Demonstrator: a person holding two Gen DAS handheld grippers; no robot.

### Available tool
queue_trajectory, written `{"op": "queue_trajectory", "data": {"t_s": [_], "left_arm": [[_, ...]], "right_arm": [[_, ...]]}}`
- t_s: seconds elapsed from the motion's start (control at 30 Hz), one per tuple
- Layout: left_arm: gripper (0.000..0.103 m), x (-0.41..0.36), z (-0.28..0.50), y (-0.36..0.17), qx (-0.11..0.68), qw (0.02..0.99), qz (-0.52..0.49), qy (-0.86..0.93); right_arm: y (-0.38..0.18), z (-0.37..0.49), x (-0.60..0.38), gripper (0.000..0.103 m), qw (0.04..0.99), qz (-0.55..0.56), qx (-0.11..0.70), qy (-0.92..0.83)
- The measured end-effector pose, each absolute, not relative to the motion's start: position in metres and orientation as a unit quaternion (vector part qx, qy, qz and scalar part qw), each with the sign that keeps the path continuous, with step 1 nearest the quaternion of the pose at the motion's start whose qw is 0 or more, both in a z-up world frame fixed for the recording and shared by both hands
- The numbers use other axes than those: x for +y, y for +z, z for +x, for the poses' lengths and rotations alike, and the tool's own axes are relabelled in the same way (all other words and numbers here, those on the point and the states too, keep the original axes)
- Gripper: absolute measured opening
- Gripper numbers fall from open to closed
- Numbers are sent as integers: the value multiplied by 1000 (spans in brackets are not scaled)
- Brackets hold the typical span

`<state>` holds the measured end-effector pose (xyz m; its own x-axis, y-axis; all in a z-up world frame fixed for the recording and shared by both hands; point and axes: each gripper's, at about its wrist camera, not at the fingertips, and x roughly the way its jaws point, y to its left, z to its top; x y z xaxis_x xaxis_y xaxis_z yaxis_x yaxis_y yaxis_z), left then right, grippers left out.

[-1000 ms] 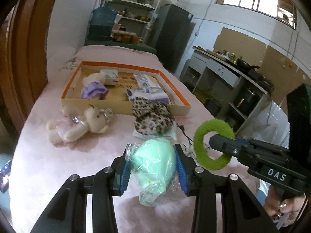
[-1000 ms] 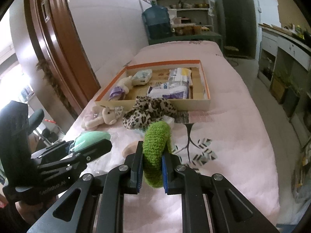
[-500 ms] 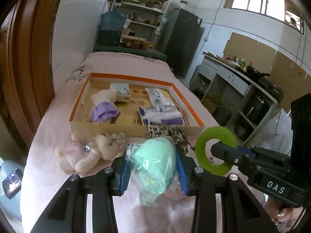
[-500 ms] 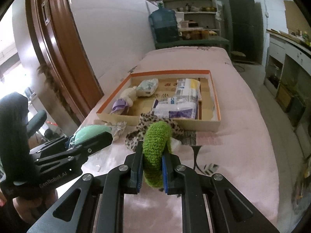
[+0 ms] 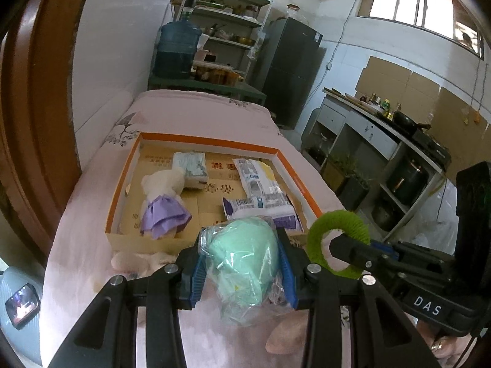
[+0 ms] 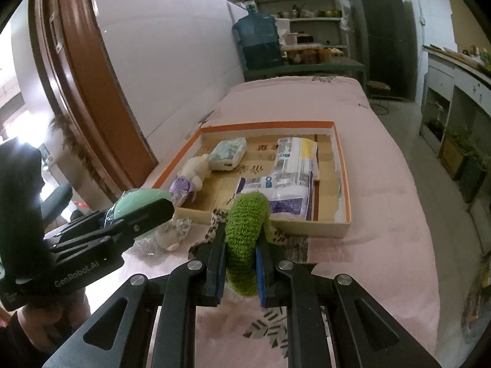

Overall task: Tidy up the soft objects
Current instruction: 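Carry the bagged ball with the left tool while the right tool carries the green ring over the box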

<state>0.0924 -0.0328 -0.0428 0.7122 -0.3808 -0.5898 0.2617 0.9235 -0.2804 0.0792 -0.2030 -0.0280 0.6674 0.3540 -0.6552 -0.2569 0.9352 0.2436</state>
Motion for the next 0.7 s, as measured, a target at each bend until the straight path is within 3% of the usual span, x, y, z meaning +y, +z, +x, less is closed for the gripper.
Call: {"op": "queue_trajectory", "data": {"t_s": [0.7], "left_arm": [[41, -36, 142, -30, 326, 925, -90, -172]], "right_arm": [[-23, 127, -203, 16, 913, 76, 364, 169]]}}
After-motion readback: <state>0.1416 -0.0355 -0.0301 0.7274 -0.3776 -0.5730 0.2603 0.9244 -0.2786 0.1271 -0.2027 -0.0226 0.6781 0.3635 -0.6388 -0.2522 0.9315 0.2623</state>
